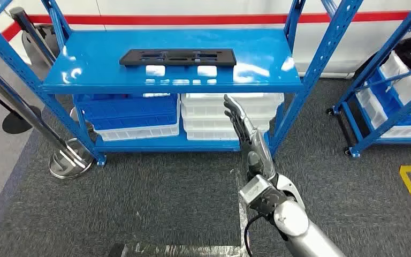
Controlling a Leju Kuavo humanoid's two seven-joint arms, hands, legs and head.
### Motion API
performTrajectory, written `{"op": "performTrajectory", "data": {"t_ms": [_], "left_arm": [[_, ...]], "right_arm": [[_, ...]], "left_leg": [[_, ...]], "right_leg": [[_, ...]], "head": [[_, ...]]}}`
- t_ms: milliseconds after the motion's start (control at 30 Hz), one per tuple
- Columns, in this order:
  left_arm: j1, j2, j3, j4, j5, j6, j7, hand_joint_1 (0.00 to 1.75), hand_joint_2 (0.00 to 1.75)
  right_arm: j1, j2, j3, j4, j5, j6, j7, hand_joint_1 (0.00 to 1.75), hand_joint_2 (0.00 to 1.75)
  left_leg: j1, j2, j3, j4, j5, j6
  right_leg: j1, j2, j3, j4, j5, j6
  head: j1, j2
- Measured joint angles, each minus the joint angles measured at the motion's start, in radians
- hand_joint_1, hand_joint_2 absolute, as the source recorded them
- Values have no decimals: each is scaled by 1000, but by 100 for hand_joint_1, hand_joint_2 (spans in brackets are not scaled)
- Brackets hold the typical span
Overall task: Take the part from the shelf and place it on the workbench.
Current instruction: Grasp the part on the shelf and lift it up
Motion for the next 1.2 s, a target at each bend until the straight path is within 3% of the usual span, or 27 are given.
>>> {"op": "performTrajectory", "data": {"t_ms": [67,100,167,200,233,267,333,367,433,500,567,633,667,700,733,767,833,867,900,967,1033,1133,1167,1200], "left_arm": [[-1,0,0,0,0,1,0,0,0],[-2,0,-1,0,0,1,0,0,0],[-1,0,-2,0,0,2,1,0,0],[0,-1,-2,0,0,2,1,0,0],[1,-2,-2,0,0,2,1,0,0],[3,-4,-3,0,-1,2,2,0,0],[2,-5,-6,1,-6,2,5,0,0],[0,-5,-9,1,-9,1,8,0,0],[-7,-5,-13,1,-20,-1,15,0,0],[-14,-4,-19,1,-36,-5,21,0,0],[-19,-4,-30,1,-51,-12,28,0,0],[-20,-4,-42,1,-61,-18,37,0,0],[-19,-4,-46,1,-66,-20,42,0,0],[-18,-3,-49,1,-70,-22,48,0,0],[-17,-2,-51,1,-73,-23,54,0,0],[-16,-1,-54,1,-77,-24,60,0,0],[-14,2,-63,2,-85,-28,70,0,0],[-14,4,-68,2,-89,-30,74,0,0],[-14,4,-72,2,-94,-33,77,0,0],[-18,5,-76,2,-100,-36,76,0,0],[-23,5,-84,2,-108,-39,72,0,0],[-27,7,-98,2,-115,-41,67,0,0],[-27,8,-102,2,-115,-42,65,0,0],[-26,8,-104,2,-115,-42,64,0,0]], "right_arm": [[-1,0,2,2,2,-3,3,0,0],[-1,0,3,4,5,-6,6,0,0],[-1,0,7,9,10,-11,12,0,0],[-1,0,8,12,11,-12,14,0,0],[-1,0,9,14,11,-13,15,0,0],[-1,0,11,17,11,-12,16,0,0],[0,0,14,23,11,-12,18,0,0],[0,0,15,25,12,-11,19,0,0],[-4,2,17,26,12,-8,21,0,0],[-9,6,17,26,10,-2,21,0,0],[-10,7,18,29,5,5,22,0,0],[-10,7,18,35,1,9,22,0,0],[-10,7,19,38,0,9,22,0,0],[-10,7,19,41,-1,9,23,0,0],[-10,8,19,44,-1,8,23,0,0],[-10,10,19,47,-1,7,24,0,0],[-11,13,20,54,-1,6,24,0,0],[-11,15,21,58,-2,6,25,0,0],[-12,16,22,62,-2,7,26,0,0],[-14,18,23,65,-3,7,26,0,0],[-17,18,23,66,-3,7,26,0,0],[-17,17,23,68,-4,7,25,0,0],[-15,17,23,70,-4,8,25,0,0],[-14,16,23,72,-5,8,25,0,0]], "left_leg": [[0,-1,12,-1,-10,3],[0,-2,25,-2,-21,4],[0,-7,58,-3,-48,4],[1,-9,78,-3,-62,2],[1,-10,99,-3,-79,0],[0,-11,116,-2,-96,-4],[-2,-14,138,-1,-126,-15],[-3,-14,145,-1,-135,-21],[-3,-12,149,9,-133,-31],[-1,-8,114,82,-107,-40],[0,-3,32,202,-110,-49],[1,-1,-50,277,-180,-55],[1,0,-77,281,-215,-56],[1,1,-93,262,-230,-56],[1,1,-100,224,-212,-54],[1,1,-101,170,-157,-50],[-4,0,-107,71,-13,-37],[-7,-1,-110,46,41,-31],[-10,-2,-113,38,64,-25],[-6,-3,-108,41,68,-17],[-2,-3,-99,34,64,-8],[-4,-3,-91,32,52,5],[-6,-3,-88,33,47,7],[-7,-4,-84,35,41,8]], "right_leg": [[-1,0,-52,61,-22,3],[-1,0,-98,110,-43,6],[-2,0,-162,136,-65,10],[-2,0,-174,108,-48,11],[-2,-1,-175,55,-4,10],[-2,-1,-173,-10,67,6],[4,-2,-168,-92,162,-7],[7,-2,-167,-105,178,-15],[8,1,-150,-106,164,-31],[4,1,-124,-119,149,-42],[1,-1,-92,-134,134,-49],[0,-1,-58,-143,114,-51],[0,2,-40,-145,101,-51],[0,4,-20,-146,88,-51],[1,8,-1,-146,75,-49],[1,9,18,-146,62,-47],[6,14,42,-139,35,-39],[8,16,45,-134,21,-33],[10,19,47,-130,10,-27],[11,20,50,-128,-9,-16],[10,13,35,-85,-39,-7],[9,6,-69,94,-113,1],[8,6,-102,136,-115,2],[9,6,-121,144,-97,1]], "head": [[0,0],[0,0],[1,0],[1,0],[1,0],[3,0],[2,0],[2,0],[0,0],[-2,0],[-3,0],[-4,0],[-4,0],[-4,0],[-4,0],[-4,0],[-4,0],[-3,0],[-2,0],[0,0],[4,0],[6,0],[6,0],[6,0]]}}
